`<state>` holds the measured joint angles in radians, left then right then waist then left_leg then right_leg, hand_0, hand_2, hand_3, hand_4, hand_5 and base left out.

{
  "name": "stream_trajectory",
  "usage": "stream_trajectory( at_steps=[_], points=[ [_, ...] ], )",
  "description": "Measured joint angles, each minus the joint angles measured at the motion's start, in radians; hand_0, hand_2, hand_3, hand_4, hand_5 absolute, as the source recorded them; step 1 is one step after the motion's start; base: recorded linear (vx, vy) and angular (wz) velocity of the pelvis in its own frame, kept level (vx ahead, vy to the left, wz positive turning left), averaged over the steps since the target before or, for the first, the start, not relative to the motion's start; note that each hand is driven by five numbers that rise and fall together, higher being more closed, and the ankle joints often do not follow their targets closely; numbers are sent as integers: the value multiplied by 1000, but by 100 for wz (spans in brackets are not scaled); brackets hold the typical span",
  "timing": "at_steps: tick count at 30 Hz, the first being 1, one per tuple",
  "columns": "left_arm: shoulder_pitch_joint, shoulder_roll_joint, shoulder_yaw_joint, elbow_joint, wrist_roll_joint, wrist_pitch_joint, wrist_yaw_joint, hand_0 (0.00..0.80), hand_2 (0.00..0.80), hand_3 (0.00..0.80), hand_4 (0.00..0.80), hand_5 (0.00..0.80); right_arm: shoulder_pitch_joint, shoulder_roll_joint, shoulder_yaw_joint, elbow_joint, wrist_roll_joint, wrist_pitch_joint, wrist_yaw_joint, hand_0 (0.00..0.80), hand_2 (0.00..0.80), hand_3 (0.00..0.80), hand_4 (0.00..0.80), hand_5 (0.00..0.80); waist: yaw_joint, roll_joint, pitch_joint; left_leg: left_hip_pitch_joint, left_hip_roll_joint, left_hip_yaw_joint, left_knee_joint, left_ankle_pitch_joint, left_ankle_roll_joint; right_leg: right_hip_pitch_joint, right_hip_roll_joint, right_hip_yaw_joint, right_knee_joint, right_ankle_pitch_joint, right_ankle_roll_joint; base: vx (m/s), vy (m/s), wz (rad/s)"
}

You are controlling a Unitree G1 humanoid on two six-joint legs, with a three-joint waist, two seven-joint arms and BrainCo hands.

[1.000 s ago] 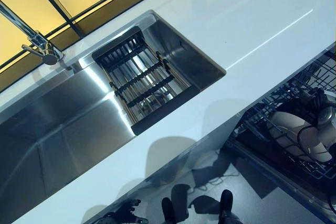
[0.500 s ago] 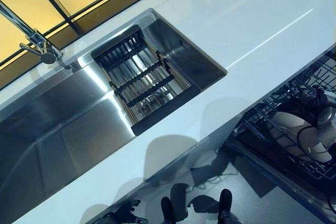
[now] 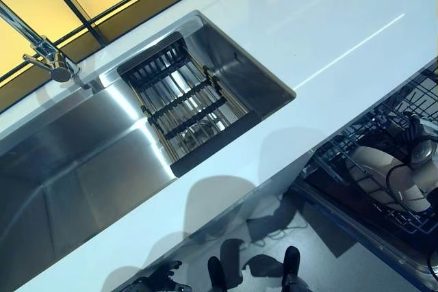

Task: Take plates into dishwasher

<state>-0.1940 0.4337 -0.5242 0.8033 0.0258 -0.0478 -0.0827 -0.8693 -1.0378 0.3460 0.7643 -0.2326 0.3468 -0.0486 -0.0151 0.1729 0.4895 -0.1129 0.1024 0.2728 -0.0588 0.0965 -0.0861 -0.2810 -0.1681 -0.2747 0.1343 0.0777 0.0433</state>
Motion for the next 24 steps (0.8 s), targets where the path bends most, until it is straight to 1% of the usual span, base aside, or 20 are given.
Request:
stream_trajectory(
  at_steps=[6,10,12,14,19,22,24],
  points=[
    [1,5,17,1,1,3,0,0,0,0,0,0,66,0,-67,-48,30,-13,-4,0,0,0,0,0,-3,-27,3,1,5,5,-4,0,0,4,9,3,-19,11,-3,2,-2,-2],
    [13,5,35,2,2,4,1,0,0,0,0,0,83,0,-78,-81,30,-20,-4,0,0,0,0,0,-23,-43,4,4,6,8,-6,0,0,20,15,3,-53,30,-3,4,-4,-3],
    [18,6,36,4,3,4,1,0,0,0,0,0,94,1,-85,-96,30,-24,-4,0,0,0,0,0,-26,-51,4,20,7,18,-14,0,0,37,22,9,-76,41,-4,13,-12,-12],
    [22,7,36,4,5,4,1,0,0,0,0,0,117,0,-115,-119,30,-27,-5,0,0,0,0,0,-29,-59,3,35,9,24,-22,0,0,56,28,11,-99,50,-4,9,0,-7],
    [24,7,38,4,11,4,2,0,0,0,0,0,140,0,-145,-147,53,-32,-13,0,0,0,0,0,-35,-65,3,45,9,25,-24,0,-1,68,30,13,-108,55,-4,15,1,-1],
    [35,7,46,10,30,4,3,0,0,0,0,0,168,0,-159,-215,68,-42,-29,0,0,0,0,0,-50,-69,2,54,10,26,-24,-1,-3,86,34,13,-127,62,-2,0,0,0],
    [39,7,53,11,31,4,4,0,0,0,0,0,190,0,-188,-253,68,-53,-40,0,0,0,0,0,-51,-72,1,56,11,29,-24,-1,-3,89,36,16,-135,67,-3,34,16,-5]
  ],
)
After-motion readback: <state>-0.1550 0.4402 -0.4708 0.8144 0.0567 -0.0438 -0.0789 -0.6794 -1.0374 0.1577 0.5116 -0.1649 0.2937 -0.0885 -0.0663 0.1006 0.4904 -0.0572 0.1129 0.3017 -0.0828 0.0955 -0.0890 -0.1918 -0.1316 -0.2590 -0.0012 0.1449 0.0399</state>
